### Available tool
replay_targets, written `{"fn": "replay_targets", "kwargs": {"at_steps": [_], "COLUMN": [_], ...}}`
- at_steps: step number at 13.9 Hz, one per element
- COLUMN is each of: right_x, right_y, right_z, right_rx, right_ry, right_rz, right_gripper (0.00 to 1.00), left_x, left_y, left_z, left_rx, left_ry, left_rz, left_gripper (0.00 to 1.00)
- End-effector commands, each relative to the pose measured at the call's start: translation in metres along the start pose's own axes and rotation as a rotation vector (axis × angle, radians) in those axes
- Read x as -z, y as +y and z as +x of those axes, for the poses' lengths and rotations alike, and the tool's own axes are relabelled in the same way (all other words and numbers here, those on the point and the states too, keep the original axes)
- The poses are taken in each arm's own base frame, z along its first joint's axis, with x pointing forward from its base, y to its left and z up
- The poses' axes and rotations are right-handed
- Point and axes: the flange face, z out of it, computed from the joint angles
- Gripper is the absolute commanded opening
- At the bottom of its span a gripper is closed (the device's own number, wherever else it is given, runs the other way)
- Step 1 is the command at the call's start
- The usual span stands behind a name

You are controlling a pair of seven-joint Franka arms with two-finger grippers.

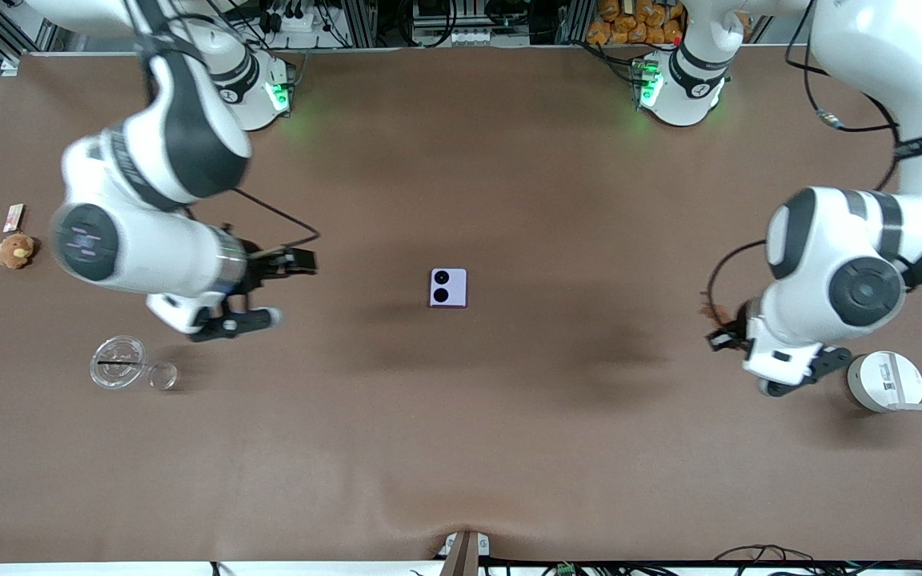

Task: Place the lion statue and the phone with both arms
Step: 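Carry the lion toward the white lamp while the right gripper reaches the phone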

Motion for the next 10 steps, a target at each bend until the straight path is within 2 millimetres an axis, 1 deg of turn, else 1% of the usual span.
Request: {"fn": "replay_targets", "kwargs": {"at_steps": [1,2,3,4,6,7,8,9,10], "right_x": [-0.029,-0.037,-0.046,-0.056,-0.079,-0.095,-0.114,-0.131,-0.148], "right_y": [-0.037,-0.052,-0.068,-0.082,-0.1,-0.108,-0.112,-0.124,-0.138], "right_z": [0.004,0.004,0.004,0.004,0.007,0.008,0.008,0.002,-0.005], "right_rx": [-0.064,-0.111,-0.143,-0.161,-0.172,-0.17,-0.169,-0.15,-0.139], "right_ry": [-0.022,-0.011,-0.002,0.003,0.02,0.054,0.079,0.086,0.093], "right_rz": [-0.005,-0.016,-0.024,-0.03,-0.032,-0.027,-0.022,-0.025,-0.032], "right_gripper": [1.0,1.0,1.0,1.0,1.0,1.0,1.0,1.0,1.0], "left_x": [-0.032,-0.047,-0.056,-0.062,-0.067,-0.071,-0.08,-0.088,-0.098], "left_y": [-0.032,-0.042,-0.052,-0.066,-0.098,-0.111,-0.125,-0.139,-0.144], "left_z": [0.026,0.041,0.054,0.065,0.081,0.087,0.094,0.102,0.106], "left_rx": [-0.083,-0.108,-0.129,-0.159,-0.243,-0.295,-0.344,-0.378,-0.402], "left_ry": [0.017,0.046,0.081,0.102,0.124,0.133,0.131,0.14,0.143], "left_rz": [0.081,0.078,0.059,0.046,0.036,0.033,0.02,0.008,-0.004], "left_gripper": [0.0,0.0,0.0,0.0,0.0,0.0,0.0,0.0,0.0]}}
